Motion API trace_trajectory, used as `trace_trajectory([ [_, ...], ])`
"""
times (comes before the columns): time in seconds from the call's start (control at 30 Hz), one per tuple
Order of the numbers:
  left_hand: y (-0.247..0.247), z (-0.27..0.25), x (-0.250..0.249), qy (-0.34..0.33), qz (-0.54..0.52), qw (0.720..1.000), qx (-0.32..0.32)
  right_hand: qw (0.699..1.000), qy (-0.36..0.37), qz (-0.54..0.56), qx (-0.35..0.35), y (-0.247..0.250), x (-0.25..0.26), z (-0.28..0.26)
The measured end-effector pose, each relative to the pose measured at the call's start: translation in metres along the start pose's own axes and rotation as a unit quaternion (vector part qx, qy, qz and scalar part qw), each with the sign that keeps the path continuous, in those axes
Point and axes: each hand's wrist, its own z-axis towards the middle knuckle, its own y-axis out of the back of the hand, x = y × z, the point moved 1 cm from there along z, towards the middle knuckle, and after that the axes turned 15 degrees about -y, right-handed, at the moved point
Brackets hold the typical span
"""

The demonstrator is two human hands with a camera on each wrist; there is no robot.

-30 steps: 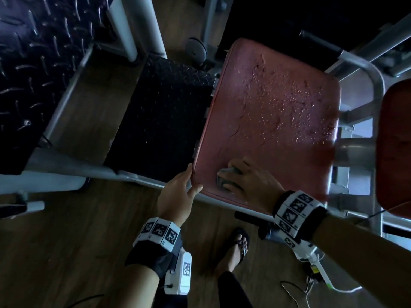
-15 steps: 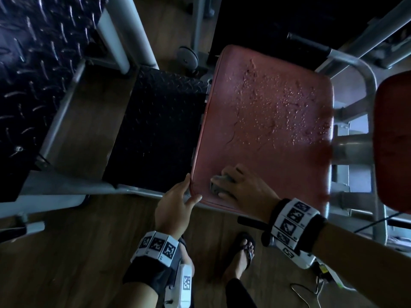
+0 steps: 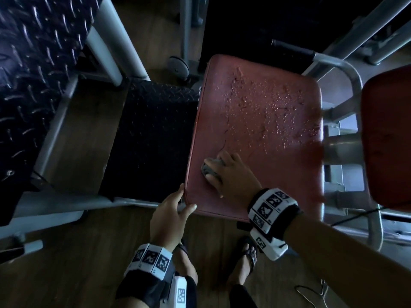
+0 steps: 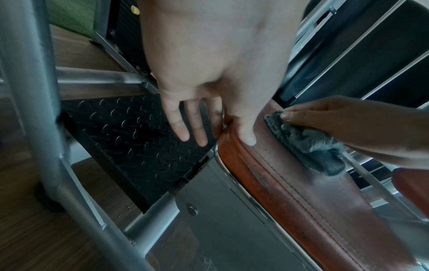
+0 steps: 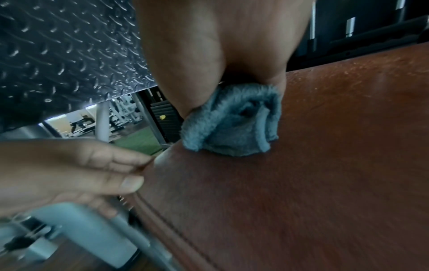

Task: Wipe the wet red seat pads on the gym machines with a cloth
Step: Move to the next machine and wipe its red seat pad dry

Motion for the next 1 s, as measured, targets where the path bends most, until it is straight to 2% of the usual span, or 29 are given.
trace_trajectory([
  [0.2,0.009,0.015,-0.002,-0.026,-0.052,0.998,-0.014,0.999,-0.025,-0.021,-0.016,-0.005,0.0,-0.005],
  [0.43,0.017,0.051,-0.005,-0.058,-0.048,0.997,-0.029,0.987,-0.149,0.022,-0.058,0.005,0.004,0.01],
  [0.6,0.016,0.058,-0.003,-0.045,-0.061,0.997,-0.022,0.977,-0.205,0.045,-0.029,-0.001,0.008,-0.006],
  [0.87,0.018,0.059,-0.005,-0.039,-0.053,0.998,-0.011,0.962,-0.237,0.105,-0.086,0.0,0.009,0.01],
  [1.0,0.02,0.06,-0.004,-0.046,-0.044,0.998,-0.004,0.961,-0.239,0.105,-0.087,0.006,0.004,0.021],
])
